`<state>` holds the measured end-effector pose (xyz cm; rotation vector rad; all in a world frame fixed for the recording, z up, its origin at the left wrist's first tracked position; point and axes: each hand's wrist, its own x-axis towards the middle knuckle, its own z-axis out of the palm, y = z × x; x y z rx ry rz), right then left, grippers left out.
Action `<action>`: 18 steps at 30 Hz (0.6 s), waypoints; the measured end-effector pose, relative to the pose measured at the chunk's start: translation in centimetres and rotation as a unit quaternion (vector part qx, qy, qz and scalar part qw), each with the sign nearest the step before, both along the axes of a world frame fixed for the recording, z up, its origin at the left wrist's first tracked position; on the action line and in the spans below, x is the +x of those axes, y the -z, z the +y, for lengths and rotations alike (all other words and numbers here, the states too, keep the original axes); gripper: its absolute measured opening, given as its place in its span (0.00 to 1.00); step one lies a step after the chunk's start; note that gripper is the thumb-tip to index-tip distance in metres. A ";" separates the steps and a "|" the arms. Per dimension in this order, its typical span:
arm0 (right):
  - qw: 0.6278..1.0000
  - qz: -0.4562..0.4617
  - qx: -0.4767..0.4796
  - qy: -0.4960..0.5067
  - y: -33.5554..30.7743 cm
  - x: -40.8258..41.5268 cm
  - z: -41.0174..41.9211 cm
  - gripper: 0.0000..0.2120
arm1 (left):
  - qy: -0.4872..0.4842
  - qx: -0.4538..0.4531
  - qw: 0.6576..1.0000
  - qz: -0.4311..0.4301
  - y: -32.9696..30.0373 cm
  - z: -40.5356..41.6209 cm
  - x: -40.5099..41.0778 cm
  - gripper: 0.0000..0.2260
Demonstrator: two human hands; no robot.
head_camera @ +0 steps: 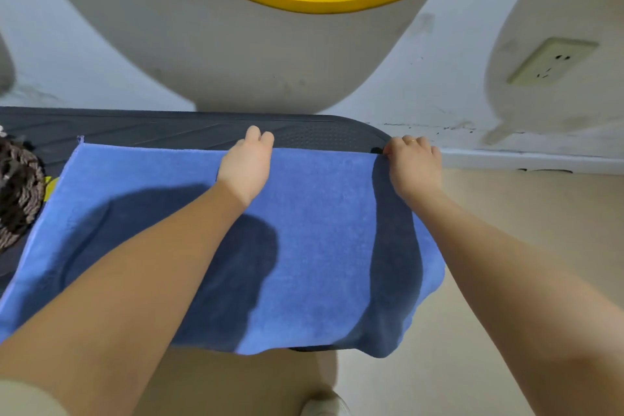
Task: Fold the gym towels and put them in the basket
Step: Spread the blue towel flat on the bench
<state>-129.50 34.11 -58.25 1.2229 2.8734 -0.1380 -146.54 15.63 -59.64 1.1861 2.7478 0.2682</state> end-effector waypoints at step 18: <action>0.917 0.154 -0.339 0.145 -2.7 11.5 -1.0 0.20 | 0.356 0.121 0.926 0.040 0.7 2.4 16.3 0.11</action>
